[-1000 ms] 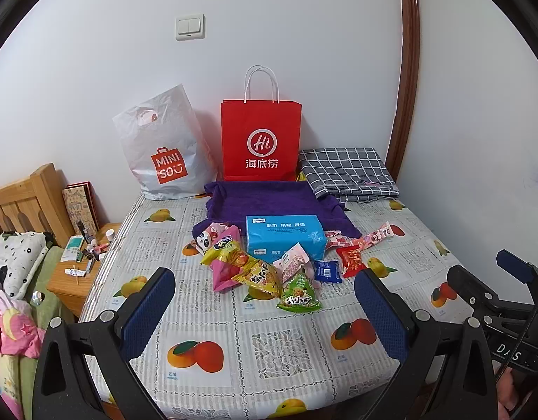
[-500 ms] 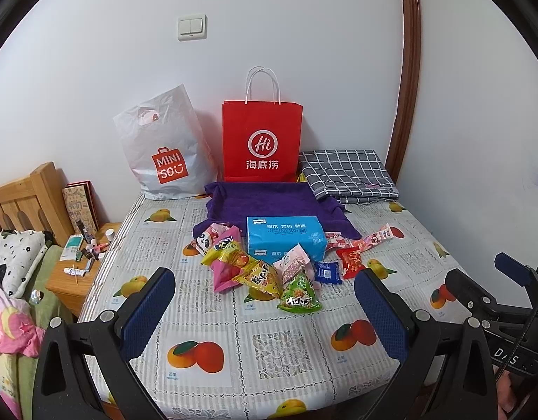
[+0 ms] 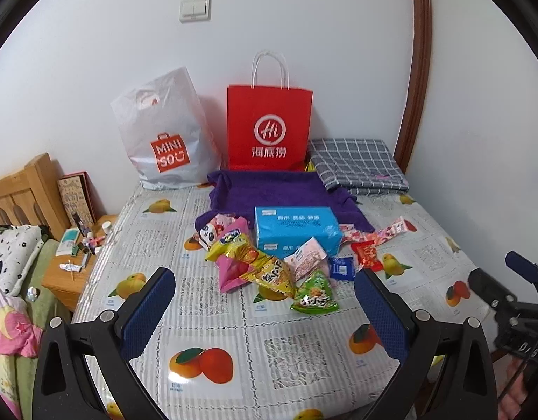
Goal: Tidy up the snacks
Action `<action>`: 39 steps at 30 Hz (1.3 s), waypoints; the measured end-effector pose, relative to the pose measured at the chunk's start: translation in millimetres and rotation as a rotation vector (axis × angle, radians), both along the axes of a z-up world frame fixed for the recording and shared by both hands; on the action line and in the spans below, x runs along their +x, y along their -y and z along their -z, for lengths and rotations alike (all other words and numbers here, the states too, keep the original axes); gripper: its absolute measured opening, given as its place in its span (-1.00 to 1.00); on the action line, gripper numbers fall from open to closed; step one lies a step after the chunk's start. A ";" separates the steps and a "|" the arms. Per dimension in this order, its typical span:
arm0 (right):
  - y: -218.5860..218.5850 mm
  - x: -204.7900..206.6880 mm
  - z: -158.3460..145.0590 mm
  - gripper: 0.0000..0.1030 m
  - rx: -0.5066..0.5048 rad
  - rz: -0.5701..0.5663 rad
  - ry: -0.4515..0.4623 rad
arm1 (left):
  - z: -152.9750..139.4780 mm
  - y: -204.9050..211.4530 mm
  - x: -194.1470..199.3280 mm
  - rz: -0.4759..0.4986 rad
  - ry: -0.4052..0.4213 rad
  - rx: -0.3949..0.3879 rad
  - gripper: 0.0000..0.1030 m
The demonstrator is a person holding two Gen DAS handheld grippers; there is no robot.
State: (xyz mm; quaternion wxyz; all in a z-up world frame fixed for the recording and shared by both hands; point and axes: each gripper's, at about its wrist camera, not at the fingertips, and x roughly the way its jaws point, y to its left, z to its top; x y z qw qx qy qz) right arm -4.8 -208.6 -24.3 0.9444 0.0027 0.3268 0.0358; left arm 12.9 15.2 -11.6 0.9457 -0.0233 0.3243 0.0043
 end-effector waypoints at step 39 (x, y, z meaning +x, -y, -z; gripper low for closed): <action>80.0 282.9 181.7 0.59 0.209 0.152 -0.357 | 105.9 -90.4 163.1 -0.123 -0.197 -0.083 0.99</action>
